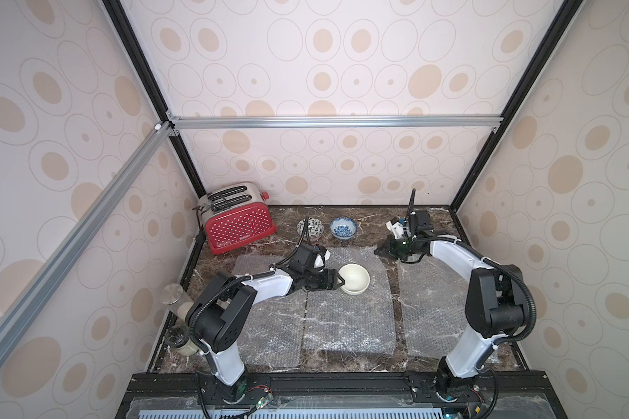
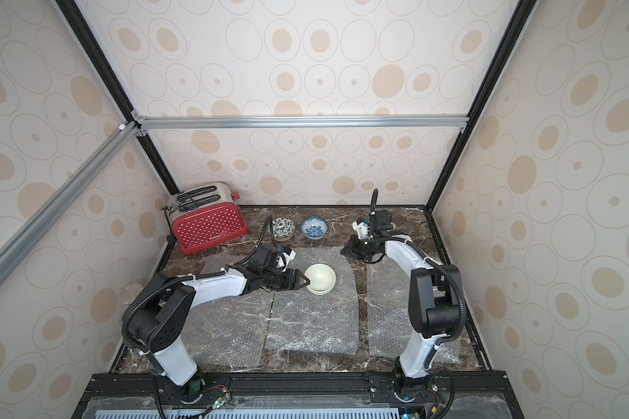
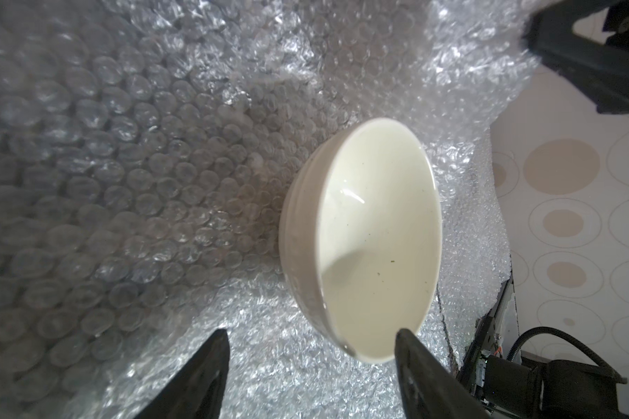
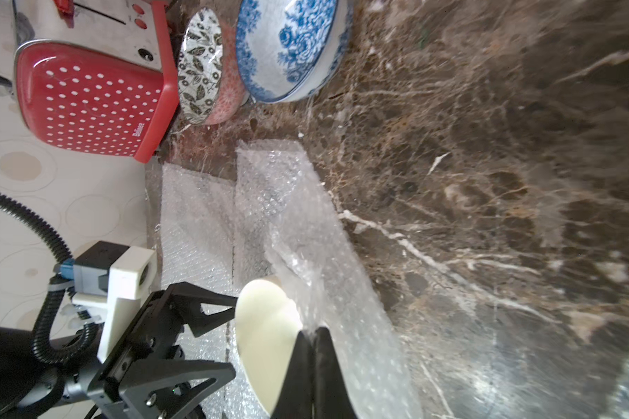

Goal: Wrap bowls in bubble wrap
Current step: Wrap the bowl in bubble wrap.

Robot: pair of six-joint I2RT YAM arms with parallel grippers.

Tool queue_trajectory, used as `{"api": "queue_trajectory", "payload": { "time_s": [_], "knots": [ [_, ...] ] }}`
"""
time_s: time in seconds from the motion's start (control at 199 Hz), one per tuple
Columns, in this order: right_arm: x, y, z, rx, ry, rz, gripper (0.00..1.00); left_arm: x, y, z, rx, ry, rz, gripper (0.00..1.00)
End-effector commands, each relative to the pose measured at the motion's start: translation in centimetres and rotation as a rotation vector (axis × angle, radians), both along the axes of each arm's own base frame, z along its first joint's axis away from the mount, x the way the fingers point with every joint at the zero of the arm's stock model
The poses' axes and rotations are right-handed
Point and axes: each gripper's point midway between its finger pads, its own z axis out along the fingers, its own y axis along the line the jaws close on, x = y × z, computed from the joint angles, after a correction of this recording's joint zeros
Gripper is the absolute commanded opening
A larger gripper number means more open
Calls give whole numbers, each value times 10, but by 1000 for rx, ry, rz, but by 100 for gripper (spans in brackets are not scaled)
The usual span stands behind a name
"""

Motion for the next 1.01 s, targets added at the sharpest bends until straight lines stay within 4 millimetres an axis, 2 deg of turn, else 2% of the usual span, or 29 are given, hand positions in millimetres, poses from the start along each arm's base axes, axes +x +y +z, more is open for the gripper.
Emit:
{"api": "queue_trajectory", "payload": {
  "time_s": [0.0,0.262,0.367,0.413,0.599,0.68,0.75,0.826,1.002],
  "knots": [
    [-16,20,25,57,-30,75,0,8,-14,9,-40,-18,-4,70],
    [-44,44,18,51,14,164,0,8,-19,9,-47,-20,-8,67],
    [-53,47,6,24,56,184,0,8,-19,11,-48,-21,-7,67],
    [-63,60,1,23,74,224,1,8,-18,10,-45,-22,-4,67],
    [-81,78,-23,-3,151,299,1,8,-16,15,-35,-34,-6,67],
    [-87,80,-36,-47,186,324,1,10,-8,19,-12,-50,36,72],
    [-89,76,-48,-96,199,325,1,16,9,21,41,-60,135,76],
    [-89,74,-57,-113,219,316,1,18,16,29,38,-86,189,76],
    [-91,73,-67,-150,232,329,1,26,12,43,-34,-99,238,78]
  ]
}}
